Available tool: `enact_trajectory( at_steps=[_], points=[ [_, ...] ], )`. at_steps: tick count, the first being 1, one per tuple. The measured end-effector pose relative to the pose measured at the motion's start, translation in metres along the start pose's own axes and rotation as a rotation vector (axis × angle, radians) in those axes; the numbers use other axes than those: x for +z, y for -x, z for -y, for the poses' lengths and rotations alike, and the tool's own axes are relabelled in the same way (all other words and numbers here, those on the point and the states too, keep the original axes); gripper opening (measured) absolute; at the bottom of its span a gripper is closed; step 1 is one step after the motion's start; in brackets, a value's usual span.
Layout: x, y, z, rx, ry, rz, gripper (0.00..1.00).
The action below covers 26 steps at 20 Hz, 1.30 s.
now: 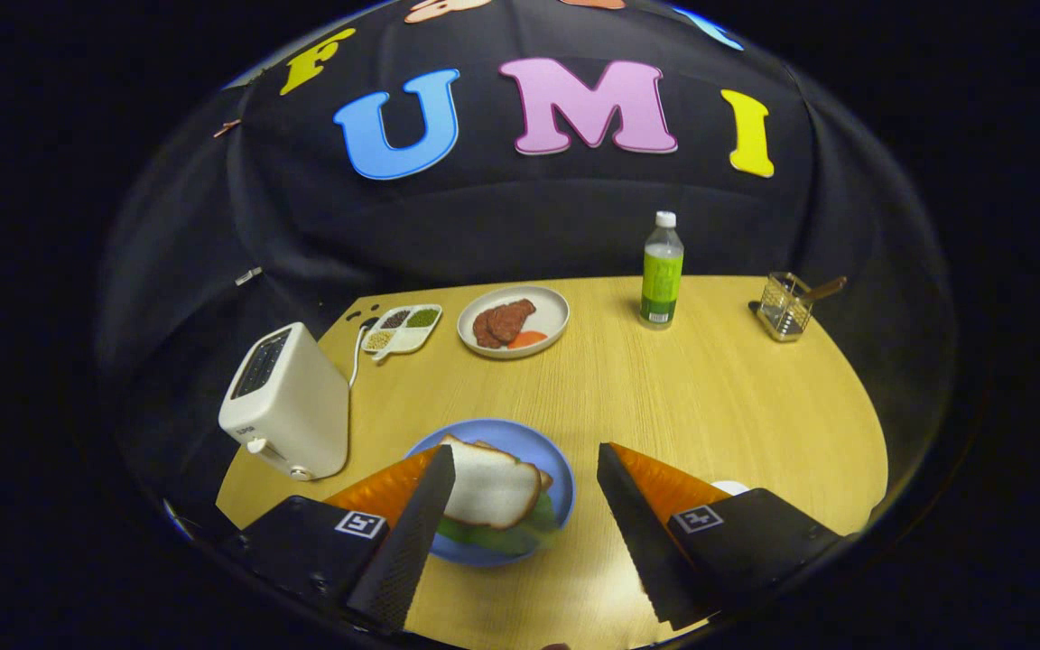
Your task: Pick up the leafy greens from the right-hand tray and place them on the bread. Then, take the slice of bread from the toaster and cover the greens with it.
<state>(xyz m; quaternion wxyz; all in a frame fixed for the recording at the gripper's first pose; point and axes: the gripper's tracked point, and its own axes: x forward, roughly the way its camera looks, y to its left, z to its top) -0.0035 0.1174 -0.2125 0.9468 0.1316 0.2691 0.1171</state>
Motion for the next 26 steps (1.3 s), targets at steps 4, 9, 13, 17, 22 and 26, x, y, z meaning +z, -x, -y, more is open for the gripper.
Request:
enact_trajectory(
  at_steps=[4,9,13,17,22,26],
  points=[
    [0.052,0.040,-0.004,0.014,0.061,0.133,0.99],
    [0.093,0.078,0.000,-0.004,0.110,0.230,0.99],
    [0.113,0.107,-0.007,-0.004,0.143,0.292,0.99],
    [0.124,0.128,-0.015,-0.021,0.177,0.349,0.99],
    [0.133,0.136,-0.019,-0.026,0.179,0.378,0.98],
    [0.137,0.141,-0.018,-0.040,0.206,0.396,0.99]
  ],
)
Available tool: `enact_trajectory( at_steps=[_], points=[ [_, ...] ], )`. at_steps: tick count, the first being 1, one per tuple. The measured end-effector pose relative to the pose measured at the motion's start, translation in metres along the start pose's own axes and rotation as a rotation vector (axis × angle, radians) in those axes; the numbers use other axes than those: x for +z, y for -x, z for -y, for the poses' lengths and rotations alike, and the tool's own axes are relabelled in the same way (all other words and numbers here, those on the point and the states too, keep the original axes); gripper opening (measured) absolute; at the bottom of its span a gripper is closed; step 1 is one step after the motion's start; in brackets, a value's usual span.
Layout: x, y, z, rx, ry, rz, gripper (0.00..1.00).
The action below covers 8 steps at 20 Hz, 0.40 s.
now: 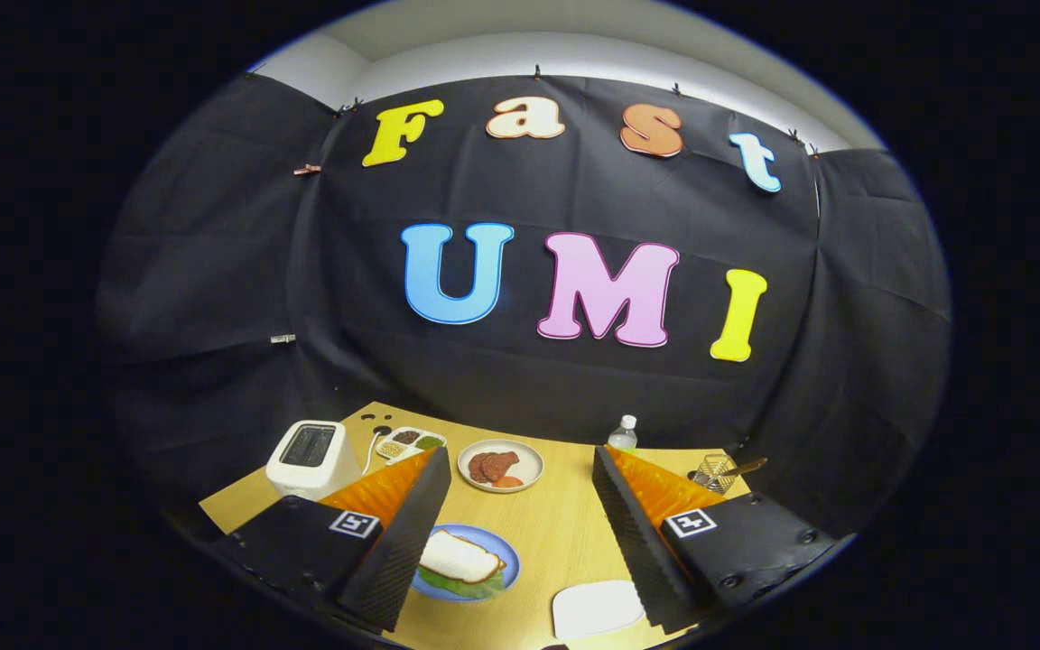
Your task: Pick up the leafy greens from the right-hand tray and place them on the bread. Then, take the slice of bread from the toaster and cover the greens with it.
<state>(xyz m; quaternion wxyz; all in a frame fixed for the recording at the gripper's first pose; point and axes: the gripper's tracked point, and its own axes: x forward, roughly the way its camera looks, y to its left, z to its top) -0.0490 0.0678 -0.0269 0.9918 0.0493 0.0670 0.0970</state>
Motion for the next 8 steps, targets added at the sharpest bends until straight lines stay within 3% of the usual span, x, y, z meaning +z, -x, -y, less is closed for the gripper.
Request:
enact_trajectory(
  at_steps=[8],
  points=[
    [0.0042,-0.0015,-0.0009,-0.002,-0.008,0.007,0.99]
  ],
)
